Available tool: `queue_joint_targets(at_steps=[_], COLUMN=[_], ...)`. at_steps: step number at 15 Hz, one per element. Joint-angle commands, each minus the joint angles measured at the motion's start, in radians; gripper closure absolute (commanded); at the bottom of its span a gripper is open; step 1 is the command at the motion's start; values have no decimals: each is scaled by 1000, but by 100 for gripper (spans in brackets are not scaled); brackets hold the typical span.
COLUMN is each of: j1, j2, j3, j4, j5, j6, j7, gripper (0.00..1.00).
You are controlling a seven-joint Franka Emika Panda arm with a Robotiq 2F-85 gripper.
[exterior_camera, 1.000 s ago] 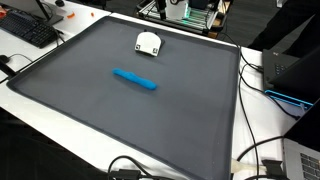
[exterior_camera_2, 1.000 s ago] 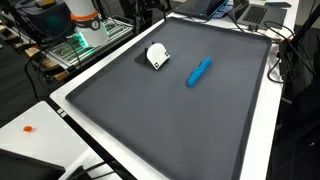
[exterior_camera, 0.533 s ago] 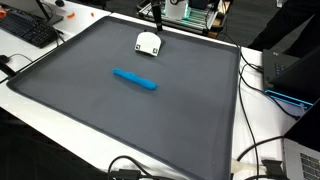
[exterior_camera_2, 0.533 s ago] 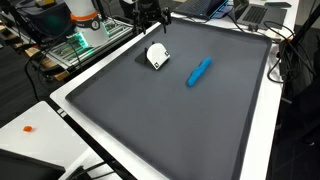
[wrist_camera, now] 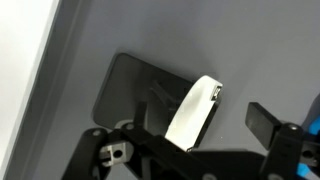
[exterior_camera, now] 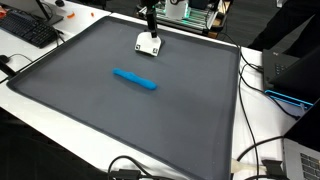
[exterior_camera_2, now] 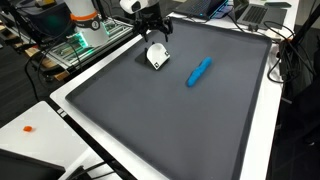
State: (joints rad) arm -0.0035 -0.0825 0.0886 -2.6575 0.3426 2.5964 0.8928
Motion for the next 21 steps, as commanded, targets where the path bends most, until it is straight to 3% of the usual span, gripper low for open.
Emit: queue_joint_targets(at_steps=[1, 21], j1=[11, 22], j2=[36, 121], j3=[-13, -29], j4=[7, 39], j5=[5, -15], j6=[48, 181], j7=[28, 84], gripper=[0, 0])
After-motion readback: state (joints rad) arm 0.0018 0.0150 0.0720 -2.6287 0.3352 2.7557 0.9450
